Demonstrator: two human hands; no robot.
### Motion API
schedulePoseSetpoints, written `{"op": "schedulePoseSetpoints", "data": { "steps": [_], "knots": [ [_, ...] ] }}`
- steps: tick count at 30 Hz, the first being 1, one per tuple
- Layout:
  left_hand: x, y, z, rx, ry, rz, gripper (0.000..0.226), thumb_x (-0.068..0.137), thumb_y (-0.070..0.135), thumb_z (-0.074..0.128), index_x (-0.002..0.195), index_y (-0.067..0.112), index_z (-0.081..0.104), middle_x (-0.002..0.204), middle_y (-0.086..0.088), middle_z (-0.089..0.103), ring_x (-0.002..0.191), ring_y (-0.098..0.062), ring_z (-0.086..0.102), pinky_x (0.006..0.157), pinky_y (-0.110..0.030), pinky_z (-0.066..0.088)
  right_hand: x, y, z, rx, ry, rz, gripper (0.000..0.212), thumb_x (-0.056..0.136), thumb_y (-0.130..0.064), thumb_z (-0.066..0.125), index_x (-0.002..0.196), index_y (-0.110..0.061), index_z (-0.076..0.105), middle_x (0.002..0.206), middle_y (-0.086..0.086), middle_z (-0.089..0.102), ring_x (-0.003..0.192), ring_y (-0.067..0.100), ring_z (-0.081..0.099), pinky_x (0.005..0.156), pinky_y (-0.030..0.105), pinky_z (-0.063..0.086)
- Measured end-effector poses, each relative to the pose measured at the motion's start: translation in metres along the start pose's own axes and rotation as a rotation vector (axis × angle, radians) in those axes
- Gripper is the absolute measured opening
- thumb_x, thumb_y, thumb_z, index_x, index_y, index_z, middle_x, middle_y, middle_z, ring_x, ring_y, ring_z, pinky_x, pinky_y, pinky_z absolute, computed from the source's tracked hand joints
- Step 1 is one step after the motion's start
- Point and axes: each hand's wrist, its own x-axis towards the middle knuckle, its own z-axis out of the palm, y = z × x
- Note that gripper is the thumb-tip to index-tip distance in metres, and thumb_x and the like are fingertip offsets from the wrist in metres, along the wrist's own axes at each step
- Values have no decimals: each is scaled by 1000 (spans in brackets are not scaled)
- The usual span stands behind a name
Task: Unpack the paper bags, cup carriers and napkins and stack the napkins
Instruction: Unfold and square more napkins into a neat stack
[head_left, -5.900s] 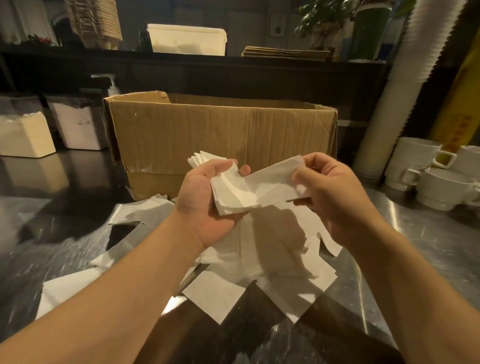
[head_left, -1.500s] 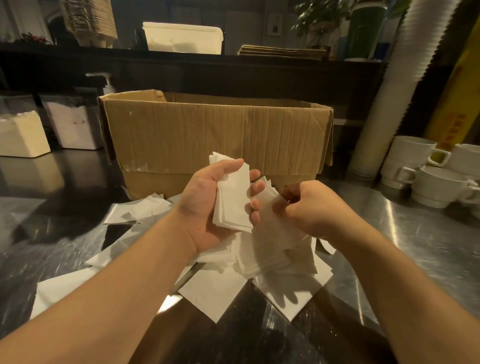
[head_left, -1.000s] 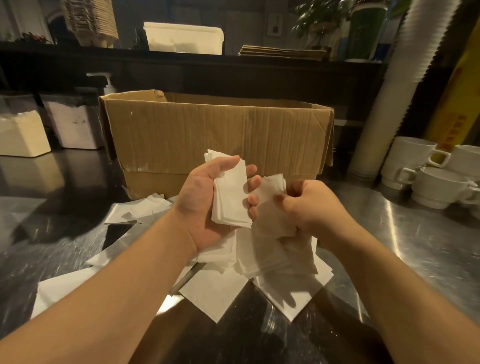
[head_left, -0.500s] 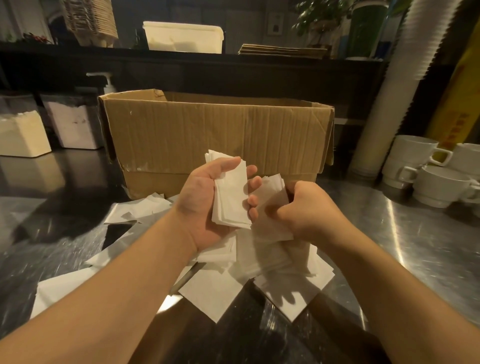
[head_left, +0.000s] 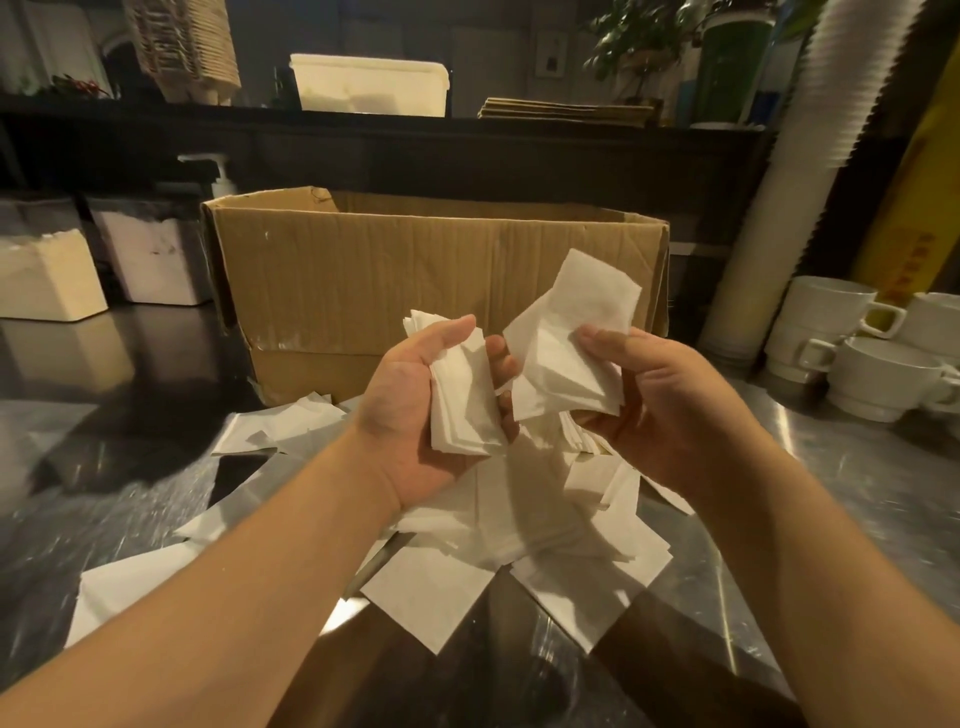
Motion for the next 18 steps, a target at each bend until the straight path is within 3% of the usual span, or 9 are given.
{"op": "schedulePoseSetpoints", "data": {
  "steps": [3, 6, 8, 12, 13, 16, 18],
  "knots": [
    [1, 0, 1, -12, 31, 10, 31, 91, 42, 64, 104, 14, 65, 89, -4, 66, 79, -23, 59, 78, -38, 48, 0, 1, 0, 110, -83, -18, 42, 86, -17, 69, 126, -8, 60, 109, 10, 68, 81, 22, 76, 67, 26, 58],
    [0, -2, 1, 37, 1, 1, 50, 96, 55, 59, 121, 12, 63, 103, -11, 65, 82, -26, 62, 79, -39, 53, 1, 3, 0, 168, -123, -48, 56, 79, -21, 70, 131, -9, 56, 114, 12, 64, 80, 20, 72, 60, 23, 53],
    [-2, -4, 1, 94, -39, -2, 68, 96, 66, 51, 134, 11, 63, 115, -12, 69, 91, -28, 68, 83, -42, 55, 0, 6, 2, 84, -149, -51, 47, 82, -22, 68, 126, -9, 59, 109, 9, 66, 80, 18, 71, 62, 24, 51],
    [0, -8, -3, 126, -72, -19, 82, 88, 83, 43, 139, 22, 62, 129, -17, 69, 112, -37, 68, 97, -57, 54, 2, 18, 6, -143, -75, -24, 26, 90, -21, 71, 114, -13, 66, 112, 8, 71, 103, 29, 71, 90, 42, 60],
    [2, -8, -5, 130, -87, -37, 87, 85, 85, 44, 142, 21, 60, 135, -19, 66, 120, -40, 65, 101, -60, 51, 2, 20, 8, -204, -43, -20, 22, 90, -22, 73, 110, -14, 68, 109, 7, 73, 102, 29, 72, 90, 43, 61],
    [5, -10, -8, 122, -113, -71, 89, 86, 84, 47, 146, 19, 56, 145, -23, 59, 131, -45, 58, 109, -62, 46, 1, 24, 13, -402, 55, -64, 15, 91, -26, 75, 104, -21, 70, 98, -3, 75, 88, 21, 75, 68, 31, 62],
    [5, -10, -8, 98, -125, -77, 83, 90, 77, 53, 145, 15, 57, 147, -23, 56, 135, -45, 54, 114, -62, 41, 1, 24, 15, -482, 104, -110, 14, 95, -30, 70, 108, -26, 68, 100, -8, 73, 89, 16, 73, 60, 22, 58]
  ]
}}
